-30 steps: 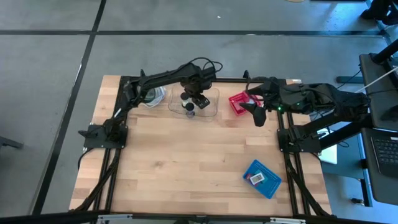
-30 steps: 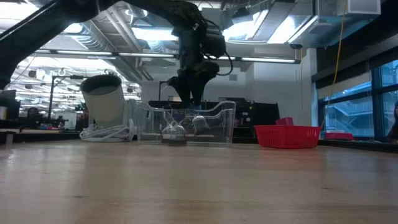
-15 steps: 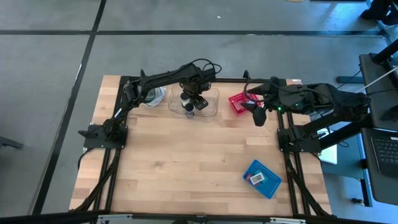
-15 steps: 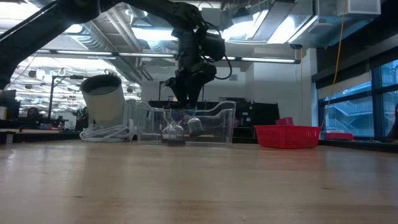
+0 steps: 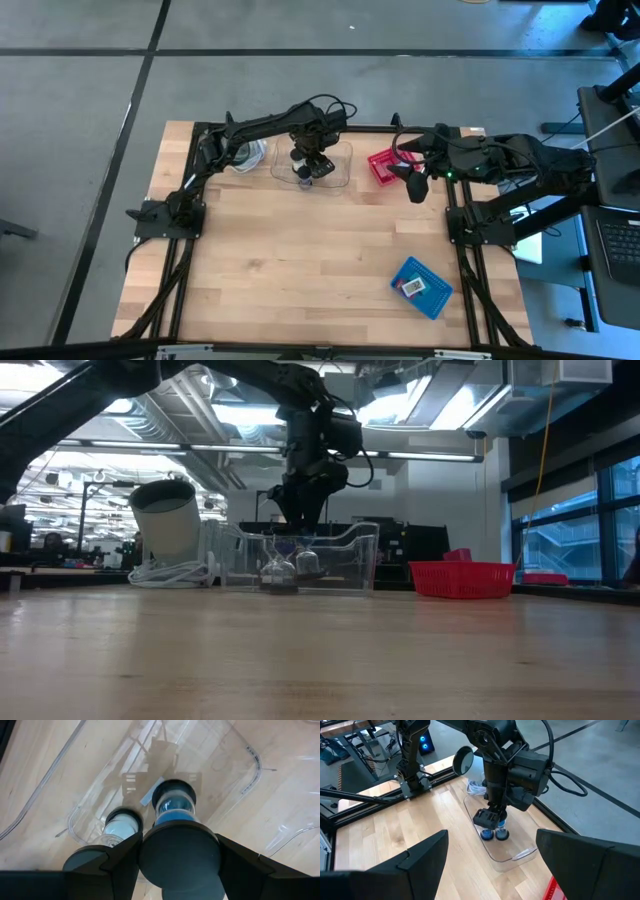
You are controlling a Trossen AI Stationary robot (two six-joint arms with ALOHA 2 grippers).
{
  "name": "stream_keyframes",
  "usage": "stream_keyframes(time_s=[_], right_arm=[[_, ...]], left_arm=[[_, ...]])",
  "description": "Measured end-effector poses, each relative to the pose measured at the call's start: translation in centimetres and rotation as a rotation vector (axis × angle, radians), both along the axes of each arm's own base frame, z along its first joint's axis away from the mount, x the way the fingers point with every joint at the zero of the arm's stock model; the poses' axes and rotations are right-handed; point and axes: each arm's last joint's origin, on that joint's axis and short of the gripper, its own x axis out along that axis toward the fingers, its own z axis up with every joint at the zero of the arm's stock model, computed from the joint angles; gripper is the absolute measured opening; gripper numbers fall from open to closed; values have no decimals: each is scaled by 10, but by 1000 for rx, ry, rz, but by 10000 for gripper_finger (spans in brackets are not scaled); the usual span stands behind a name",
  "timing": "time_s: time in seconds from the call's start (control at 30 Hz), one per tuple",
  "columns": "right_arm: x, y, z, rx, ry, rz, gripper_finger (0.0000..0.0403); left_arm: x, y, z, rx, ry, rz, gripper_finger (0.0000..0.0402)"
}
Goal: Pick & Place Office items
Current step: Put the light blue hourglass into the transparent bin
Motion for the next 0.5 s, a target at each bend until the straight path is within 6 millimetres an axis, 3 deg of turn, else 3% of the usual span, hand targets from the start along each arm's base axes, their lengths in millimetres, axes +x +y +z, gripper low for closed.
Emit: stream_keyframes(time_s=[0.5], right_arm=[[0,0,0,0,2,0,304]], left_arm=[[3,1,0,18,-26,-19,249]])
